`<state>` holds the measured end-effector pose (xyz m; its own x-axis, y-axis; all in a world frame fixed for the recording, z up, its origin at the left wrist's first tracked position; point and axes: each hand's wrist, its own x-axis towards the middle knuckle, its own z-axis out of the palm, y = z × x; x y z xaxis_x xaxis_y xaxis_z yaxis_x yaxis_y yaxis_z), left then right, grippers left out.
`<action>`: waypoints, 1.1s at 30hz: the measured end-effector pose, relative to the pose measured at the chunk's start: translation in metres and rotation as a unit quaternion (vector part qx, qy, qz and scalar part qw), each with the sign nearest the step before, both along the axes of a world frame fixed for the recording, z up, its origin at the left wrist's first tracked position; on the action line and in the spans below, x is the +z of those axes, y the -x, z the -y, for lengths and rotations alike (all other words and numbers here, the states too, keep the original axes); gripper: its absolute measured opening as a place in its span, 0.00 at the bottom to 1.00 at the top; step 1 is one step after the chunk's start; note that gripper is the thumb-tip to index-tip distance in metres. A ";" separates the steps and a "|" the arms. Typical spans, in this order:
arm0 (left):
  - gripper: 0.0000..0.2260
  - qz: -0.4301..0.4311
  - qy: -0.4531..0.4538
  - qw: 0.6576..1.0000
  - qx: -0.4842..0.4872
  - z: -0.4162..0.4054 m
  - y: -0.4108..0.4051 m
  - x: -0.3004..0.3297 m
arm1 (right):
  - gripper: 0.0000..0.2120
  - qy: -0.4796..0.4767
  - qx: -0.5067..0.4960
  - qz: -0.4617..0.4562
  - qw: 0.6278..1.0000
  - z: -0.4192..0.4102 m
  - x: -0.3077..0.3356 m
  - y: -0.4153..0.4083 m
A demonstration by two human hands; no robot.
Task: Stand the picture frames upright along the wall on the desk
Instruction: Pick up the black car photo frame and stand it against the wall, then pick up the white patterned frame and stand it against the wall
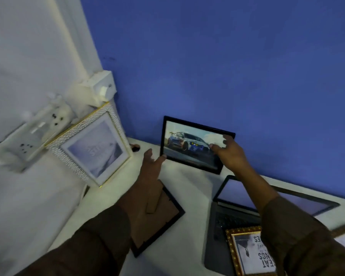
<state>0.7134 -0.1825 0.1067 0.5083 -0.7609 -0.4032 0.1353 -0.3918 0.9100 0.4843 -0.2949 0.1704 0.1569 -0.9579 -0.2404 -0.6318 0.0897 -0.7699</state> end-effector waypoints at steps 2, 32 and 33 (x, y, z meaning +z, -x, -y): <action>0.33 0.005 -0.002 0.999 0.031 -0.021 -0.003 -0.001 | 0.37 0.013 0.035 0.003 0.999 -0.009 0.004 -0.014; 0.13 0.157 -0.164 0.971 0.069 -0.133 -0.239 -0.055 | 0.33 -0.062 0.297 0.012 0.953 0.033 -0.087 -0.342; 0.12 0.169 -0.174 0.969 0.054 -0.131 -0.243 -0.057 | 0.32 -0.066 0.311 0.018 0.948 0.034 -0.089 -0.348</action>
<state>0.9559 -0.0516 0.0494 0.7254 -0.5432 -0.4228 -0.0896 -0.6836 0.7243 0.8323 -0.3293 0.0815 0.6918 -0.6392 -0.3360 -0.5682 -0.1946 -0.7996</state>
